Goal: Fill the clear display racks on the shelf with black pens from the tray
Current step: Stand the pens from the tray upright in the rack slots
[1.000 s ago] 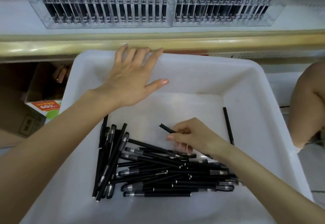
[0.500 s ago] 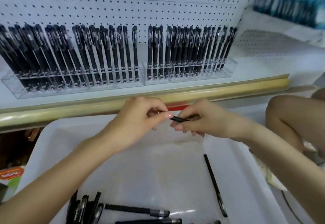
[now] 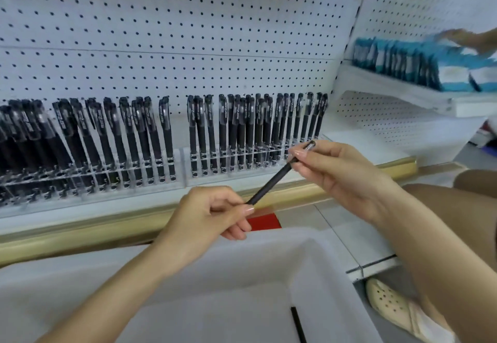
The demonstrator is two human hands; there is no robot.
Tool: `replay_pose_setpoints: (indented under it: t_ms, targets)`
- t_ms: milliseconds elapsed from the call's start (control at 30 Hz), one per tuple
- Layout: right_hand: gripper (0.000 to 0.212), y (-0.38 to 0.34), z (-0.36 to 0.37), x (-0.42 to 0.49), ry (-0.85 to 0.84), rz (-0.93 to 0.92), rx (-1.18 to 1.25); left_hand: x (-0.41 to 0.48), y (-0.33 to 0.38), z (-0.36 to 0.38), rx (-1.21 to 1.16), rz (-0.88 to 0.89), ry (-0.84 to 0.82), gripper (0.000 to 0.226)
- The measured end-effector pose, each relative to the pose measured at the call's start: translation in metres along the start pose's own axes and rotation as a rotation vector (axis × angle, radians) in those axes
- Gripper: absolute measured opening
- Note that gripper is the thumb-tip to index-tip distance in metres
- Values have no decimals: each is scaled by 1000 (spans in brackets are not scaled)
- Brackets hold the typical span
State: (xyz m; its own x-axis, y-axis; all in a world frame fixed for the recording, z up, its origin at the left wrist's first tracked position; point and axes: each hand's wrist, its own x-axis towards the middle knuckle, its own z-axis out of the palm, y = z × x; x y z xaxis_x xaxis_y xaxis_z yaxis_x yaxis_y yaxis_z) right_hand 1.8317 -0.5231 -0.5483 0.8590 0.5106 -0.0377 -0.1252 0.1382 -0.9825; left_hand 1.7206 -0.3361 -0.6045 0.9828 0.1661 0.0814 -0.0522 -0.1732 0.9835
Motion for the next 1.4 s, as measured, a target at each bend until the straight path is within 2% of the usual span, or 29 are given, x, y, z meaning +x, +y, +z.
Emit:
replay_pose_setpoints:
  t_ms: [67,133,200,267,367,533,667,733,833,933,1033,1233,1300,1400]
  targets:
    - [13,0,1,7,2,-43,51,8,-2,8,17,7,3,14]
    - [20,-3,2,13,16,-118,6,15,-2,10,139,82,38,15]
    - [25,-12,0,21,107,-254,-98,20,2,6,445,220,114,9]
    - [30,-26,-6,32,261,-434,-247,22,14,0,774,297,153,31]
    - [28,-39,-18,53,401,-646,-443,28,20,-8,982,255,141,55]
    - [24,-35,-27,78,403,-680,-524,31,10,-17,1255,206,75,66]
    - [23,-32,-30,87,378,-712,-592,34,-2,-22,1326,186,43,67]
    - [22,-31,-30,89,314,-693,-654,36,-3,-22,1324,181,30,66]
    - [17,-25,-29,93,218,-634,-817,38,-3,-22,1299,200,42,70]
    - [12,-23,-30,97,248,-672,-1023,39,-3,-23,1294,216,39,74]
    - [19,-21,-30,101,227,-681,-1181,39,-3,-24,1337,217,27,73]
    - [29,-17,-31,102,212,-660,-1208,39,-5,-25,1408,237,16,66]
    - [31,-19,-31,101,197,-652,-1218,40,-4,-26,1392,243,8,72]
    - [35,-21,-29,99,177,-627,-1258,42,-3,-27,1239,295,37,86]
